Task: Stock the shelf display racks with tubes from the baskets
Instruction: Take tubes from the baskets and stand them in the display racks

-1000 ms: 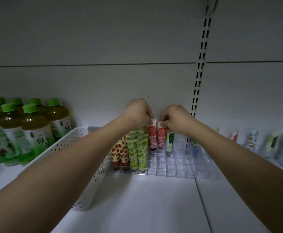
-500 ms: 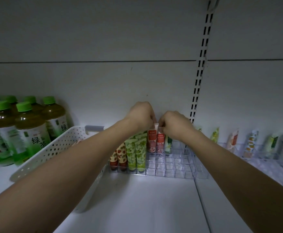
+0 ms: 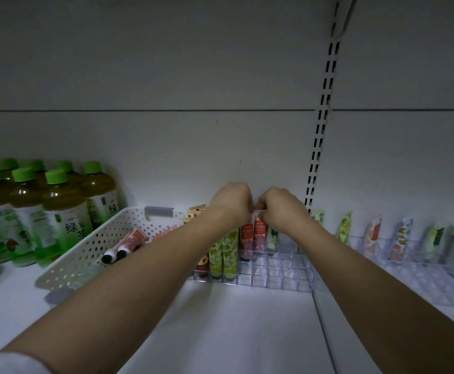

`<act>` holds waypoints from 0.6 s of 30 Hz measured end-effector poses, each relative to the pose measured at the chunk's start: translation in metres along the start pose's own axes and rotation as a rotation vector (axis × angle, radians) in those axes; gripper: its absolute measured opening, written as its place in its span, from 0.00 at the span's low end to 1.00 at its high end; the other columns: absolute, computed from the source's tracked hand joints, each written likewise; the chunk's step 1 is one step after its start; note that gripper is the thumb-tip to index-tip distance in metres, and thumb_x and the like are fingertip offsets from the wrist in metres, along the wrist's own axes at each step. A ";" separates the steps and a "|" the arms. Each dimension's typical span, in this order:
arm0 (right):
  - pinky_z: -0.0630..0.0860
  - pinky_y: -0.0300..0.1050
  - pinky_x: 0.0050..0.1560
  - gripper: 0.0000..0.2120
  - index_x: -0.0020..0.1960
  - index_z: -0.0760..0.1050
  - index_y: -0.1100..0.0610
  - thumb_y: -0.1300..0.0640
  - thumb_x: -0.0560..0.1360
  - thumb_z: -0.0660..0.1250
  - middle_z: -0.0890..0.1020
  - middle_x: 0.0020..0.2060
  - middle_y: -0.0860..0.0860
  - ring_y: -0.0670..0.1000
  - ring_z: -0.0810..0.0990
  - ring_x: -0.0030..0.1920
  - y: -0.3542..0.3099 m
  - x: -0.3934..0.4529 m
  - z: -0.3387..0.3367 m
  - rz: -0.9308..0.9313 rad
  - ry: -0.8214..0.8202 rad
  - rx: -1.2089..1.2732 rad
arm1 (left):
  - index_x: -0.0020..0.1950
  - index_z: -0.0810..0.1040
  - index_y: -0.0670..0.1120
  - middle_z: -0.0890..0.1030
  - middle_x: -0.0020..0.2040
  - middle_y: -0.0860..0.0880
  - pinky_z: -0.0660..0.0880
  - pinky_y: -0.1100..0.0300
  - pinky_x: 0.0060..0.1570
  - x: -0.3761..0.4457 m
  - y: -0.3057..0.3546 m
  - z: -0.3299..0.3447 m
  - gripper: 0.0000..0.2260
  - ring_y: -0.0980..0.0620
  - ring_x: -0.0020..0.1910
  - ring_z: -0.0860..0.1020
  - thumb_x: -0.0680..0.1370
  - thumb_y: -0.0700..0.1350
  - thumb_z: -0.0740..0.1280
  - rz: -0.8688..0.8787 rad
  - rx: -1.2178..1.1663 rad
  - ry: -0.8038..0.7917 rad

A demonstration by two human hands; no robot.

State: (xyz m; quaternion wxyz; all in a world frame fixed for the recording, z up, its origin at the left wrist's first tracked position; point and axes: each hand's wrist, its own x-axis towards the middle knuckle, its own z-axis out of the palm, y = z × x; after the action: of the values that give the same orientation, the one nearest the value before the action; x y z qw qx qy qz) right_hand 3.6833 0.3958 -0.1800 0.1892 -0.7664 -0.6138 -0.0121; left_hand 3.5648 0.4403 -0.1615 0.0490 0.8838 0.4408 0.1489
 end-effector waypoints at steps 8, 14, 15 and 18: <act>0.72 0.41 0.53 0.15 0.62 0.79 0.56 0.60 0.76 0.64 0.82 0.56 0.55 0.56 0.79 0.57 -0.024 -0.013 -0.046 -0.091 0.160 0.160 | 0.54 0.82 0.50 0.83 0.52 0.49 0.78 0.53 0.52 -0.034 -0.031 -0.048 0.11 0.48 0.50 0.80 0.77 0.54 0.67 -0.081 -0.206 0.192; 0.76 0.45 0.49 0.11 0.59 0.79 0.57 0.59 0.78 0.65 0.81 0.50 0.53 0.53 0.80 0.49 -0.083 -0.034 -0.066 -0.206 0.092 0.386 | 0.57 0.81 0.47 0.81 0.53 0.49 0.77 0.61 0.43 -0.087 -0.101 -0.085 0.09 0.55 0.45 0.79 0.78 0.45 0.68 -0.195 -0.316 0.261; 0.76 0.45 0.47 0.11 0.59 0.79 0.57 0.59 0.79 0.65 0.81 0.49 0.52 0.52 0.80 0.48 -0.094 -0.036 -0.064 -0.215 0.069 0.390 | 0.58 0.80 0.47 0.81 0.52 0.49 0.76 0.64 0.38 -0.096 -0.112 -0.086 0.10 0.56 0.43 0.78 0.77 0.44 0.68 -0.222 -0.313 0.264; 0.72 0.42 0.44 0.11 0.59 0.80 0.59 0.59 0.78 0.66 0.82 0.49 0.54 0.50 0.79 0.44 -0.124 -0.041 -0.052 -0.237 -0.010 0.339 | 0.59 0.79 0.46 0.81 0.52 0.48 0.77 0.63 0.35 -0.117 -0.135 -0.081 0.11 0.55 0.41 0.79 0.77 0.42 0.69 -0.295 -0.295 0.222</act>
State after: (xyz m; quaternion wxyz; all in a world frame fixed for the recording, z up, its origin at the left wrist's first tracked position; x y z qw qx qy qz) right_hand 3.5671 0.3635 -0.1077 0.3096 -0.6458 -0.6941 0.0732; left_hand 3.3709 0.4259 -0.1397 0.1501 0.7712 0.5415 0.2993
